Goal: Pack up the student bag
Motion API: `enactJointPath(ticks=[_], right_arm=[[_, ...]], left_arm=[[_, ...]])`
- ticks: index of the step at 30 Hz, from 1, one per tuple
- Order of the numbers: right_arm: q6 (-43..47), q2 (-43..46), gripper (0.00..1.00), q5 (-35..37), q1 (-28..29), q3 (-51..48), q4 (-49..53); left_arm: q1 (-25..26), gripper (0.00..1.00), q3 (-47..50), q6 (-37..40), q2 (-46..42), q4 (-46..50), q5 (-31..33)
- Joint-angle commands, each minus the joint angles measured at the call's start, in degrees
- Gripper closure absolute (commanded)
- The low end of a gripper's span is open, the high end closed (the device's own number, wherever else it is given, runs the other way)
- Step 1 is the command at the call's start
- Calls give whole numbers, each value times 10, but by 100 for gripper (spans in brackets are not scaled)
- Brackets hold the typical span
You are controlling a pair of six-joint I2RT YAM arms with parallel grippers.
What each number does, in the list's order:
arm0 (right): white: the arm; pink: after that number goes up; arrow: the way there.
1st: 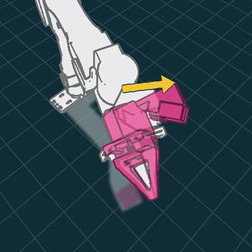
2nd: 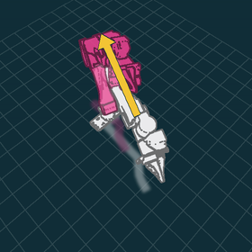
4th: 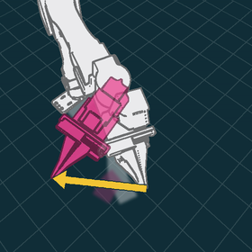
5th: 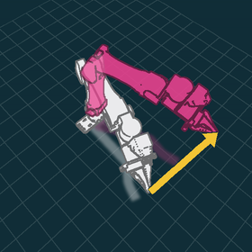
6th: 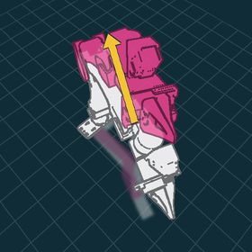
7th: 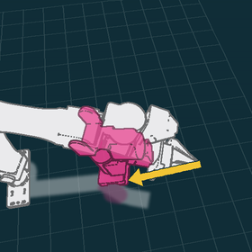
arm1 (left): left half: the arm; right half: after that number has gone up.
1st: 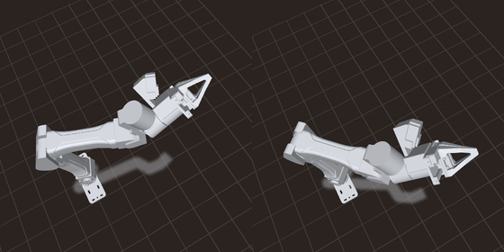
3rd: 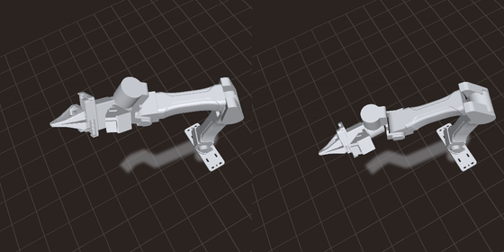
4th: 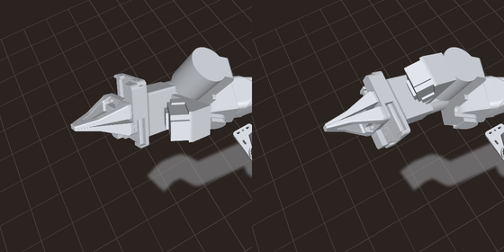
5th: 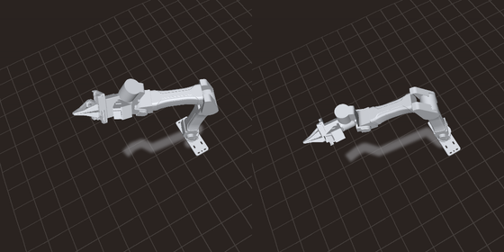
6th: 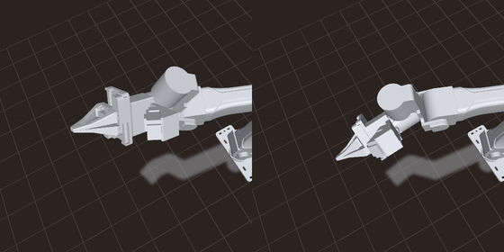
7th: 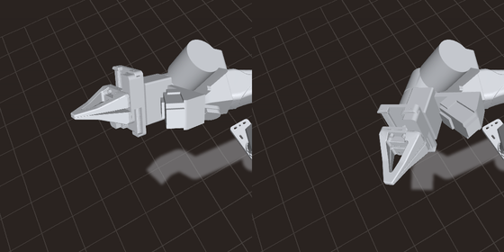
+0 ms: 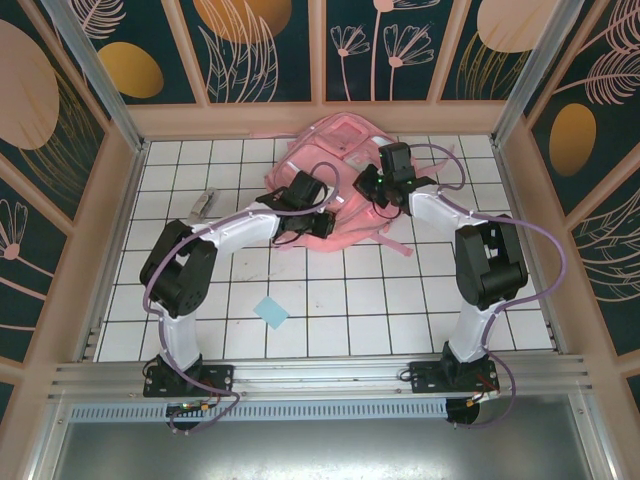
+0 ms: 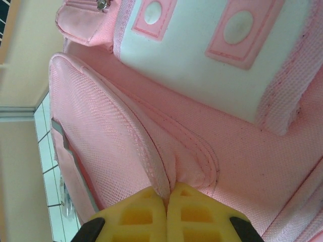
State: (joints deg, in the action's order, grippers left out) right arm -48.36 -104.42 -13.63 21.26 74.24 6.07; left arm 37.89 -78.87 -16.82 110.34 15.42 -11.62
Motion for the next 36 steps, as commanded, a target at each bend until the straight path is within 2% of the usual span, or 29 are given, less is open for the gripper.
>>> enactJointPath(ticks=[1,2,3,6,10,14,19,22,26,27,32,36], right_arm=[[9,8,100,-3,-9,-2,-48],[9,8,100,-3,-9,-4,-50],[8,9,100,-5,-9,-6,-51],[8,8,100,-7,-8,-7,-53],[8,9,100,-8,-8,-8,-55],[5,7,100,-12,-8,-9,-60],[3,3,100,-16,-6,-8,-63],[4,4,100,-16,-5,-9,-62],[7,6,100,-12,-5,-9,-60],[7,5,100,-12,-7,-10,-60],[11,8,100,-5,-13,-18,-60],[16,22,100,6,-31,-34,-61]], left_arm=[[-6,100,-42,-13,24,-9,0],[-6,100,-49,-15,30,-9,3],[-6,95,-53,-18,36,-10,7],[-6,72,-66,-26,52,-7,17],[-6,64,-83,-30,63,3,31],[-6,63,-96,-30,69,7,49],[-5,65,-116,-30,89,12,82],[-5,77,-121,-34,98,12,98],[-5,98,-117,-37,97,13,115],[-6,100,-114,-37,95,12,118],[-7,100,-72,-31,64,6,125],[-9,100,-28,-16,31,38,137]])
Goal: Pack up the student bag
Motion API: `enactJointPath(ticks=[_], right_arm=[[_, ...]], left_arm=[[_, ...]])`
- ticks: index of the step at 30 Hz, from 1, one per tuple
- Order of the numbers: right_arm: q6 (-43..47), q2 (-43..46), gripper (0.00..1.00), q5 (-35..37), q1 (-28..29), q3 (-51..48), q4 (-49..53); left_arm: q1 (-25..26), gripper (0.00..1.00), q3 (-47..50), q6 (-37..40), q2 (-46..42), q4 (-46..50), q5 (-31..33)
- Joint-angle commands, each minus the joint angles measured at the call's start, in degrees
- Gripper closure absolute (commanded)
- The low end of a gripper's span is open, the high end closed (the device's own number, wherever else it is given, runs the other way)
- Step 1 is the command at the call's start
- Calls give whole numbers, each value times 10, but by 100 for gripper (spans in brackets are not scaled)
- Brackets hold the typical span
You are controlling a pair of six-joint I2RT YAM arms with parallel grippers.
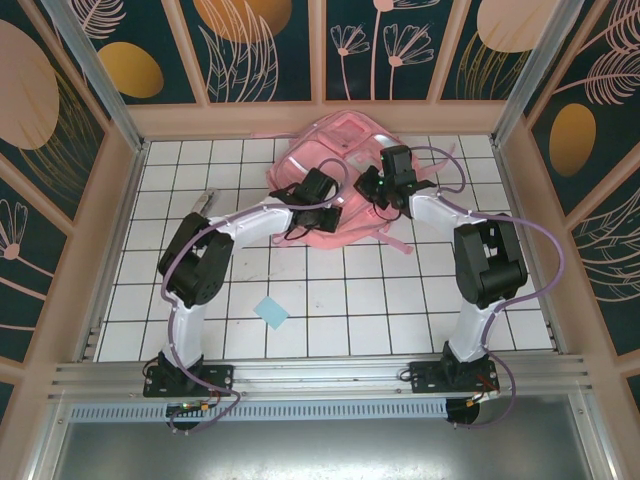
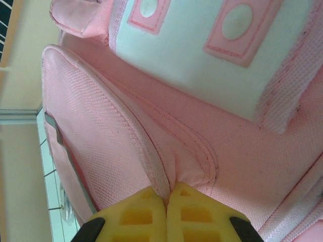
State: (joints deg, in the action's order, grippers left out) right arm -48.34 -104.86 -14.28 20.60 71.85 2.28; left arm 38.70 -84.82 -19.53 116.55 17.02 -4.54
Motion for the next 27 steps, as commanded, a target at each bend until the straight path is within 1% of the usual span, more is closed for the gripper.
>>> enactJointPath(ticks=[1,4,7,10,13,15,16,17,19,20,23,27], right_arm=[[17,29,100,13,-28,-14,-25],[25,32,100,13,-36,-15,-22],[35,32,100,13,-38,-14,-17],[46,29,100,15,-39,-11,-11],[55,27,100,13,-39,-10,-12],[64,23,100,10,-38,-7,-15],[70,20,100,9,-39,-3,-16],[77,14,100,11,-38,3,-15],[95,-4,100,13,-41,25,-12],[105,-18,100,8,-42,43,-9],[122,-59,100,-7,-46,95,-3],[122,-94,100,-26,-45,144,-3]], left_arm=[[-19,100,46,12,-41,28,69],[-31,100,84,12,-69,39,75],[-54,100,105,12,-90,47,74],[-70,100,101,29,-99,61,71],[-79,100,84,49,-96,77,90],[-82,100,68,61,-89,88,92],[-82,100,60,66,-85,95,81],[-81,100,56,70,-85,98,55],[-77,100,63,72,-93,87,-24],[-70,100,69,73,-99,82,-52],[-32,100,74,71,-111,85,-74],[2,100,78,34,-120,62,-139]])
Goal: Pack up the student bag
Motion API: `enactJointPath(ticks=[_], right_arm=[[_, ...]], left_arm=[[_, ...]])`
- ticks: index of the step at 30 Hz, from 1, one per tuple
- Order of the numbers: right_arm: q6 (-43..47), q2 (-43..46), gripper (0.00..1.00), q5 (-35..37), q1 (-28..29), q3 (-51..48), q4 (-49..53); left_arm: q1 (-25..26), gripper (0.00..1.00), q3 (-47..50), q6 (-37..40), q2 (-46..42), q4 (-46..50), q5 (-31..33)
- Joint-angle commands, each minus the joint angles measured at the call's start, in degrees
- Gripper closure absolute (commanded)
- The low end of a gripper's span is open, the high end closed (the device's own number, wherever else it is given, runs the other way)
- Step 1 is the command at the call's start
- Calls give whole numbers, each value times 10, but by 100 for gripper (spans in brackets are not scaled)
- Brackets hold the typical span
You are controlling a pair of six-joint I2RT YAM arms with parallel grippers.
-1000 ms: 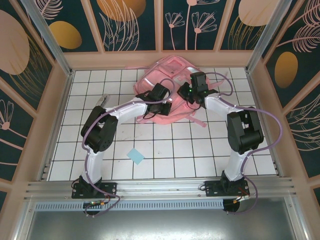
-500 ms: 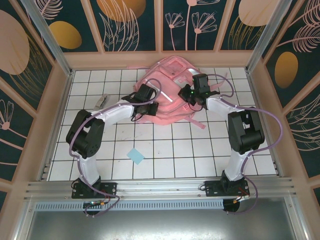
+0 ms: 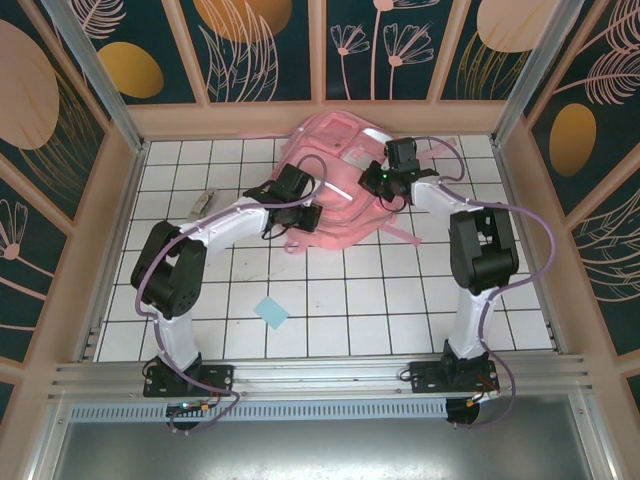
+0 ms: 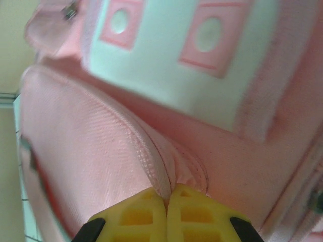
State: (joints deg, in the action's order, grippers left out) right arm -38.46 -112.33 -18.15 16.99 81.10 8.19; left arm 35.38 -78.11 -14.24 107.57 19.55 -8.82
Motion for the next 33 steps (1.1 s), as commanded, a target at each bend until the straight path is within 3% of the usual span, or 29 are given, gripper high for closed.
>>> enactJointPath(ticks=[1,5,7,10,20,29,30,33], right_arm=[[22,-22,96,8,-9,58,-61],[21,1,57,26,-10,49,-48],[15,32,47,37,-9,22,-45],[-7,88,43,40,-11,-39,-46],[-108,217,43,-3,-9,-232,-101],[-180,194,44,-35,2,-284,-199],[-185,188,50,-37,4,-286,-214],[-198,172,81,-41,4,-289,-243]], left_arm=[[41,100,12,-34,-32,23,-115],[46,100,-9,-80,-18,-19,-149],[46,100,-35,-90,1,-30,-148],[46,100,-87,-100,37,-31,-149],[46,100,-125,-115,71,-32,-139],[46,100,-76,-141,50,-62,-155],[47,100,-71,-142,48,-64,-158],[47,100,-56,-144,40,-65,-158]])
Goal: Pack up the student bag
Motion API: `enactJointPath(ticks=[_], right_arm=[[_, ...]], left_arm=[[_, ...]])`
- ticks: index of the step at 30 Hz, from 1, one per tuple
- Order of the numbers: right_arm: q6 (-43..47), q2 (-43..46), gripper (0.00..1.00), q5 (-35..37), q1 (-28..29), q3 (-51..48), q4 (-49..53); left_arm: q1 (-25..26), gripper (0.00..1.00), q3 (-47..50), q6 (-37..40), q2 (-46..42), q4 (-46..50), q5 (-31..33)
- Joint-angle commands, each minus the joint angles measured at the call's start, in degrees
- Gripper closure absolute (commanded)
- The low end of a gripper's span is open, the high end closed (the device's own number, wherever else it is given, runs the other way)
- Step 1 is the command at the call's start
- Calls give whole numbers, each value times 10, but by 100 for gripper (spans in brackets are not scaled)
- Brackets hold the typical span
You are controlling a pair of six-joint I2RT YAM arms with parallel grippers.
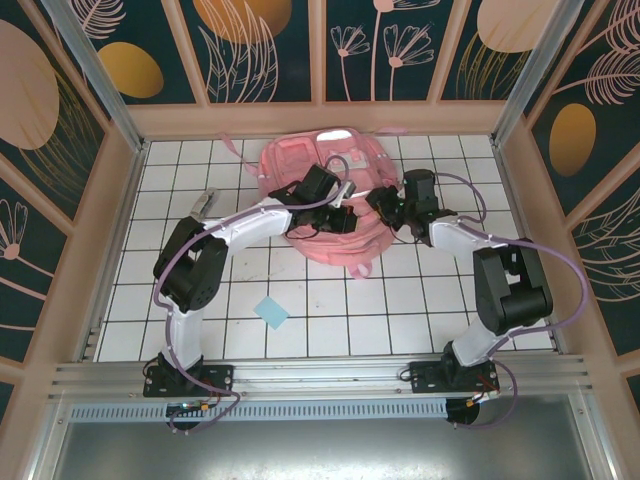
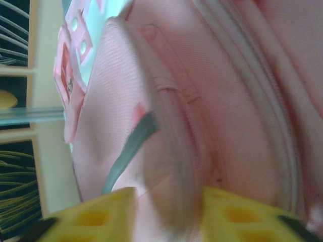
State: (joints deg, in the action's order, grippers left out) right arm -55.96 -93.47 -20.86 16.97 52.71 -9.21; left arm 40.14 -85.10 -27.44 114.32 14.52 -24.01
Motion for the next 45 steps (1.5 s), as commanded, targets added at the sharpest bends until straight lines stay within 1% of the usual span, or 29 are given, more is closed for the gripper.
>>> enactJointPath(ticks=[1,3,7,9,13,15,19,22,25,26,28,31,32,36,38,40,41,43,45], right_arm=[[-22,-22,89,-13,4,-3,-69],[-17,-24,100,-8,3,-1,-65],[-4,-11,100,10,-5,0,-58],[12,-2,100,22,-10,10,-40],[47,11,100,46,-16,30,1],[57,15,100,55,-18,33,9],[76,15,100,55,-23,40,22],[90,11,100,50,-26,49,32],[107,6,100,53,-27,62,44],[114,3,100,59,-29,68,50],[131,-3,100,78,-37,82,62],[142,-26,100,71,-62,104,65],[145,-34,100,67,-69,112,65],[163,-78,100,57,-73,173,80],[162,-93,86,45,-73,194,82],[161,-98,66,36,-73,206,88],[162,-95,60,37,-72,207,91],[166,-81,52,46,-69,198,102],[166,-59,49,55,-69,180,113]], left_arm=[[-1,100,18,-11,-32,-13,-3],[-2,100,32,-9,-40,-6,11],[-3,100,67,-9,-55,20,76],[-12,100,94,-16,-63,30,106],[-61,100,170,-42,-105,16,127],[-83,100,189,-37,-124,23,151],[-118,100,201,-7,-153,45,210],[-146,100,191,15,-156,56,233],[-151,100,163,36,-143,75,256],[-151,100,157,39,-140,79,250],[-151,100,157,45,-139,73,211],[-147,100,167,45,-149,68,153],[-141,100,169,44,-154,68,143],[-83,100,146,37,-158,70,102],[-55,100,129,19,-149,51,73],[-36,100,120,-11,-136,8,37],[-28,100,115,-22,-130,-12,25],[-14,100,94,-38,-109,-45,14],[-6,100,51,-38,-80,-49,16]])
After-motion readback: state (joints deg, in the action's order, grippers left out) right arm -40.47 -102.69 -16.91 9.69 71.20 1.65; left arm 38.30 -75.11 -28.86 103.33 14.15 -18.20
